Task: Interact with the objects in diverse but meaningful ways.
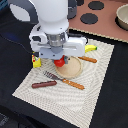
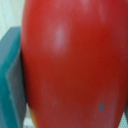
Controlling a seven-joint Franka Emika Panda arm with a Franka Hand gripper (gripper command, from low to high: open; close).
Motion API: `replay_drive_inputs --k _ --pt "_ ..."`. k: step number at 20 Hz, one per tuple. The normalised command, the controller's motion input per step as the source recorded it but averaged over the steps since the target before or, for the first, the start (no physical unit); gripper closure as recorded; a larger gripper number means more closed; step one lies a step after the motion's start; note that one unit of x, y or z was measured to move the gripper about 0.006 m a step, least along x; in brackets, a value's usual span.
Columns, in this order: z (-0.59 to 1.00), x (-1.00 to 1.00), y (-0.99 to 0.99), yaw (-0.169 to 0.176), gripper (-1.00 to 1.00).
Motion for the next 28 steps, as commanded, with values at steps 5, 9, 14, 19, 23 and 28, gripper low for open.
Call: replay_drive_inputs --k 5,9,14,19,23,28 --pt "-0.04 -0.72 -0.57 0.000 1.00" --pt "-0.04 -0.75 -0.56 0.000 1.00" --pt "-0.02 -0.73 -0.56 0.000 1.00" --pt "0.04 -0.32 -0.49 -0.004 1.00" --pt "0.01 -0.04 -0.37 0.000 1.00" --pt "-0.16 0.03 -0.09 0.000 -1.00"
